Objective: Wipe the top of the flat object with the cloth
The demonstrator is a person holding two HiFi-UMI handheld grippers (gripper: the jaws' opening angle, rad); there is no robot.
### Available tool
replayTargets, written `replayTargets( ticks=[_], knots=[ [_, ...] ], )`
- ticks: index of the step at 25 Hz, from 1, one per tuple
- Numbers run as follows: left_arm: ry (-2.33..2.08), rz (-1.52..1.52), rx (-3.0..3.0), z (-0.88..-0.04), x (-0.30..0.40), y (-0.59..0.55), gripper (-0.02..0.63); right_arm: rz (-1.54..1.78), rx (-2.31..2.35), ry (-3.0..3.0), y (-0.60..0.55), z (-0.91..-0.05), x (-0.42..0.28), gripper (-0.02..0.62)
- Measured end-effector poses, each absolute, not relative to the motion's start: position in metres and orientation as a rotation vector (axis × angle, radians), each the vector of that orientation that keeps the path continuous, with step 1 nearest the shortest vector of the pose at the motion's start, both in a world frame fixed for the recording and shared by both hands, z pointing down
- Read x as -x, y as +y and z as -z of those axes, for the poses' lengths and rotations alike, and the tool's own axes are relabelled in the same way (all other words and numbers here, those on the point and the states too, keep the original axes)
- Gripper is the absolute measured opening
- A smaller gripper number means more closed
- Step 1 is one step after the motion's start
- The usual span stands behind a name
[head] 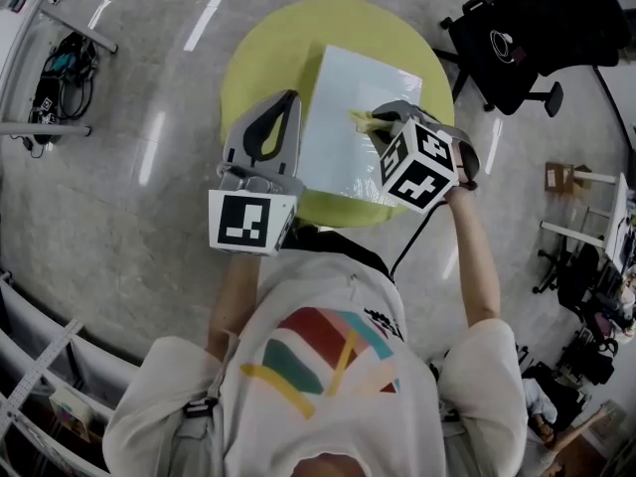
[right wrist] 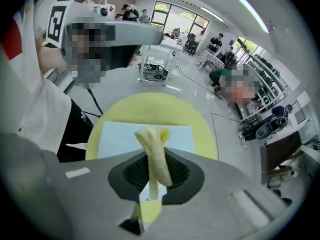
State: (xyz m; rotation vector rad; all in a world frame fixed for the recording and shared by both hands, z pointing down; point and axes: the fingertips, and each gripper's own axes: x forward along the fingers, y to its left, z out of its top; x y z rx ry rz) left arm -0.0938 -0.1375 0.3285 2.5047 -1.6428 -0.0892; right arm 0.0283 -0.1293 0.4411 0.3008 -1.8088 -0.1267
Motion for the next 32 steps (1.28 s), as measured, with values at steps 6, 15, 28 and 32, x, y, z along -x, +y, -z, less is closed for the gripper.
replayTargets(
  ticks=[6,15,28,32],
  knots=[
    [-1.661,0.071,-2.490,-0.329,0.095,-0.138,0.014,0.197,-0.398,-1.833,-0.199,-0.418,-0.022,0.026],
    [-1.706,0.028,-2.417,-0.347,0.113,-0.134,0.014,0.145,-0.426,-1.802,-0.280,-0.480,0.000,0.026],
    [-1.717,0.026,-2.347,-0.366,0.123,-0.122,0.014,0.110,-0.373,-1.741,-0.306,-0.541,0.005,0.026],
    [-1.727,0.037,-2.340,-0.365,0.126,-0.123,0.014,0.100,-0.367,-1.725,-0.301,-0.545,0.004,0.026]
  ],
)
